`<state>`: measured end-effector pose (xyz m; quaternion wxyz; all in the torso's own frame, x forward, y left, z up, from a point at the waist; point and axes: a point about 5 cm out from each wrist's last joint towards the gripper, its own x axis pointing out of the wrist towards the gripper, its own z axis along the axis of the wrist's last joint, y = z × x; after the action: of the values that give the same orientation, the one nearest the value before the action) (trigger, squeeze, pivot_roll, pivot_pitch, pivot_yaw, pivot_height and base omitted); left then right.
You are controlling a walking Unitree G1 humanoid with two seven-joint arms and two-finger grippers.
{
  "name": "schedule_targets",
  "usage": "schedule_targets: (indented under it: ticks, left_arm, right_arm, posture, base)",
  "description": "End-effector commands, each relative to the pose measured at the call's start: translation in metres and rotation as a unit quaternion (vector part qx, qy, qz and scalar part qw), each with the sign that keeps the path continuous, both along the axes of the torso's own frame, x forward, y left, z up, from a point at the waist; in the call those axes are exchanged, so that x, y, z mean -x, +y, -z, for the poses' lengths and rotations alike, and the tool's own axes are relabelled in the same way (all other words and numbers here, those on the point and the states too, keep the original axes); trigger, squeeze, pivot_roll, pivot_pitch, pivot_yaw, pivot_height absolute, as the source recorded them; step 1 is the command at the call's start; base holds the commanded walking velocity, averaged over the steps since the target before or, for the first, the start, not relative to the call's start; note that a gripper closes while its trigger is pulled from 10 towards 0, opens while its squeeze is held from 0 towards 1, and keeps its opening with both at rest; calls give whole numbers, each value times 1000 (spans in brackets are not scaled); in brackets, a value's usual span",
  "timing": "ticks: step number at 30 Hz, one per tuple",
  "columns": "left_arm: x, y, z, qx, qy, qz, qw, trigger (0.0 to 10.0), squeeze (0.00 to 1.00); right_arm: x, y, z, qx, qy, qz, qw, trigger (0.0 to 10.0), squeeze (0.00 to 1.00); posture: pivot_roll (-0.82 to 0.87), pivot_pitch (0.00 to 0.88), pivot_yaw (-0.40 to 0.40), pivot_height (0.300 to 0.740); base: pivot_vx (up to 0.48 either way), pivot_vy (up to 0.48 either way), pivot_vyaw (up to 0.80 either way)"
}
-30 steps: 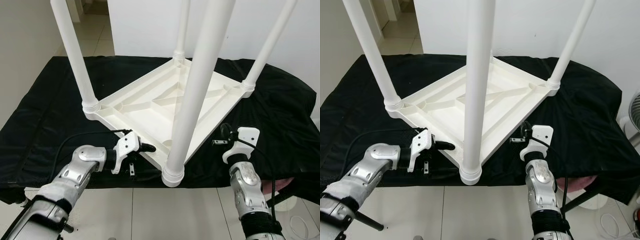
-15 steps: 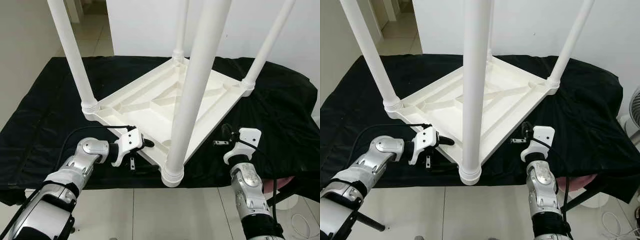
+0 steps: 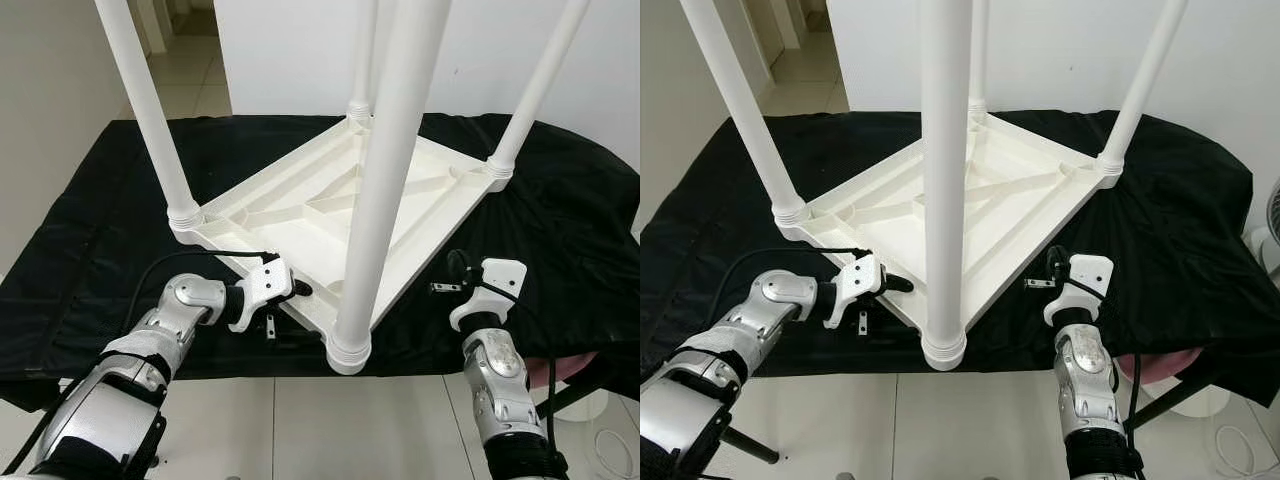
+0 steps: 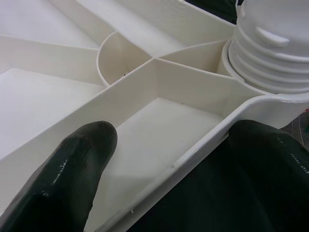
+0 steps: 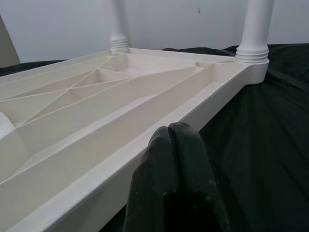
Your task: Building children table
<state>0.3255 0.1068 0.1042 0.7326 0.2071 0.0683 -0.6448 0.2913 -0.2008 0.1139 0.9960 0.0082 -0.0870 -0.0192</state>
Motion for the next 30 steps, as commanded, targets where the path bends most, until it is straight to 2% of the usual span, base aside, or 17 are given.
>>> schedule_targets:
  ticks: [1, 2, 3, 4, 5, 12, 21, 23, 27, 30]
  left_arm:
    - [6, 1, 8, -8, 37, 29, 999, 3725, 0]
    - [6, 1, 8, -8, 39, 31, 999, 3725, 0]
    - [6, 1, 8, -10, 41, 35, 999, 2667, 0]
    - [7, 0, 8, -11, 42, 40, 998, 784, 0]
    - [7, 0, 9, -12, 42, 42, 998, 0, 0]
    - [8, -2, 10, -14, 50, 53, 997, 0, 0]
    - [10, -5, 13, 14, 60, 41, 997, 0, 0]
    - [8, -7, 12, 28, 58, 27, 998, 0, 0]
    - [-2, -12, 3, 89, 48, -40, 994, 0, 0]
    - [-5, -12, 0, 100, 41, -54, 993, 0, 0]
  right_arm:
    - [3, -1, 3, -1, 9, 5, 1000, 10000, 0]
    - [3, -1, 3, -1, 10, 6, 1000, 10000, 0]
    - [3, -1, 3, 0, 10, 7, 1000, 10000, 0]
    - [3, -2, 3, 0, 10, 8, 1000, 10000, 0]
    - [4, -2, 4, 1, 10, 9, 1000, 10000, 0]
    - [6, -5, 4, 2, 11, 16, 1000, 10000, 0]
    - [8, -6, 4, 3, 12, 22, 1000, 10000, 0]
    - [8, -6, 4, 3, 12, 23, 1000, 10000, 0]
    - [7, -6, 3, 0, 10, 28, 1000, 10000, 0]
    - [7, -6, 3, 0, 10, 28, 1000, 10000, 0]
  posture:
    - [-136, 0, 66, 740]
    - [-136, 0, 66, 740]
    - [-136, 0, 66, 740]
    - [-137, 0, 68, 740]
    - [-141, 0, 71, 740]
    - [-146, 0, 78, 740]
    - [-150, 0, 81, 740]
    - [-152, 0, 83, 740]
    - [-156, 0, 78, 740]
    - [-153, 0, 76, 740]
  base:
    - [0, 0, 0]
    - [0, 0, 0]
    - [0, 0, 0]
    - [0, 0, 0]
    - [0, 0, 0]
    - [0, 0, 0]
    - [0, 0, 0]
    - [0, 0, 0]
    - [0, 0, 0]
    - [0, 0, 0]
